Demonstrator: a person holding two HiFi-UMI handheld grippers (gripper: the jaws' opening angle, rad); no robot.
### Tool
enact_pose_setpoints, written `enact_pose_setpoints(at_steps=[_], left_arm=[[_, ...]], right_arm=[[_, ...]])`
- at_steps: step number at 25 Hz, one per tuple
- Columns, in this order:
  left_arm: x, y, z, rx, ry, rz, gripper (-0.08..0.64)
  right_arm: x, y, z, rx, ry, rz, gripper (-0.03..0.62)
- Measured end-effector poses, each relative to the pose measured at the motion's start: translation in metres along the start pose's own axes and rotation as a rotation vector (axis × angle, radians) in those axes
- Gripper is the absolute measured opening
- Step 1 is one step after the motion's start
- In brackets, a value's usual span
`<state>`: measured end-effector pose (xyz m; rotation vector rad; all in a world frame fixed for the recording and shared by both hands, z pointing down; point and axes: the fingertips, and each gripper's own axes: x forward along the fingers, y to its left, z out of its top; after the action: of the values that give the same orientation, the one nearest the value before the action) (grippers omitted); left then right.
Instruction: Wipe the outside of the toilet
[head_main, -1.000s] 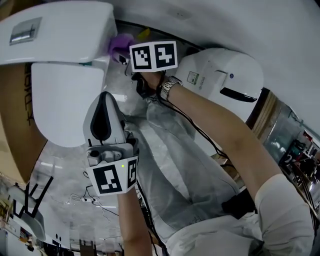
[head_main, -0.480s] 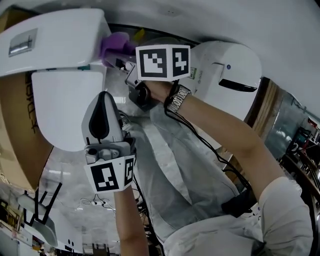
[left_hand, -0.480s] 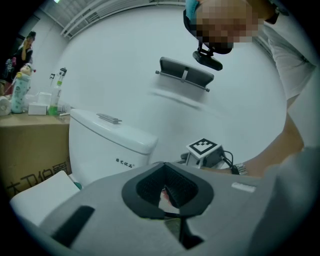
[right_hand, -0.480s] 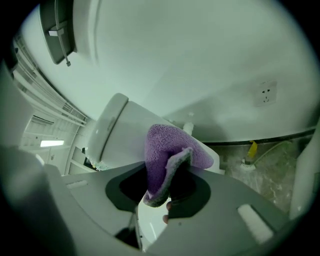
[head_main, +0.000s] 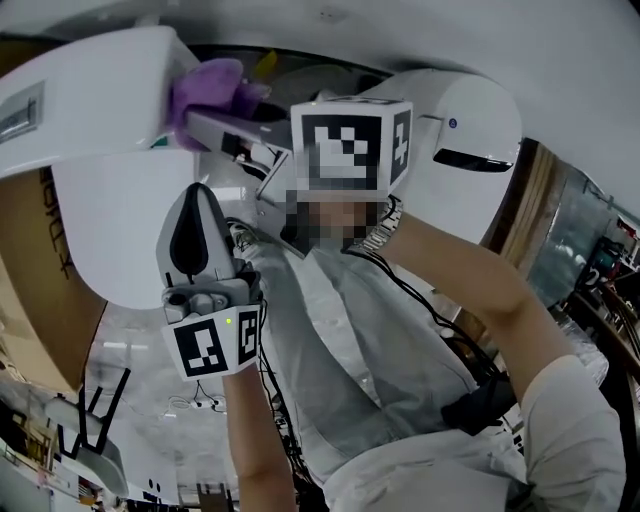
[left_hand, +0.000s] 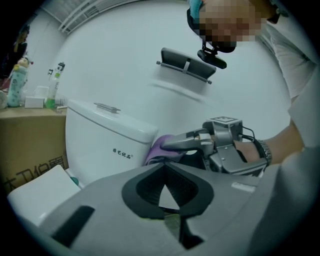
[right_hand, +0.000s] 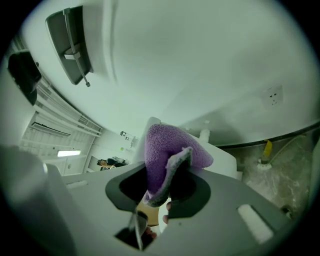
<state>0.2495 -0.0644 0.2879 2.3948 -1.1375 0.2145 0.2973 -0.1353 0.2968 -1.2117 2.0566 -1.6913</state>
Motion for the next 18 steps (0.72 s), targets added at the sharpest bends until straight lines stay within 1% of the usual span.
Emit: enact_pose_setpoints(at_steps=[2, 4, 6, 7, 9, 12, 15, 18], left_arm=[[0.008, 0.001, -0.001, -0.004, 0.0, -0.002, 0.006], [0.014, 0.001, -0.001, -0.006, 0.0, -0.003, 0.006], [0.02, 0.0, 0.002, -0.006, -0.003, -0.004, 0.006], [0.022, 0.0, 0.003, -0.006, -0.004, -0.005, 0.006], [0.024, 0.0, 0.006, -0.004, -0.004, -0.009, 0.006], [0.026, 0.001, 0.01, -0.001, -0.002, -0.017, 0.006], [0.025, 0.004, 0.015, -0.01, -0.011, -0.008, 0.006], [0.024, 0.009, 0.019, -0.026, -0.035, 0.023, 0.006]], right_arm=[[-0.006, 0.002, 0.001, 0.03, 0.004, 0.014, 0.101], [-0.014, -0.002, 0.002, 0.052, 0.004, 0.005, 0.101], [-0.017, -0.017, 0.003, 0.011, 0.008, -0.026, 0.101], [-0.018, -0.031, 0.003, -0.023, 0.018, -0.062, 0.101], [-0.018, -0.07, 0.0, -0.069, 0.049, -0.168, 0.101], [-0.015, -0.132, -0.009, -0.057, 0.083, -0.312, 0.101], [-0.003, -0.177, -0.019, -0.017, 0.129, -0.389, 0.101], [0.015, -0.21, -0.029, 0.009, 0.176, -0.437, 0.101]])
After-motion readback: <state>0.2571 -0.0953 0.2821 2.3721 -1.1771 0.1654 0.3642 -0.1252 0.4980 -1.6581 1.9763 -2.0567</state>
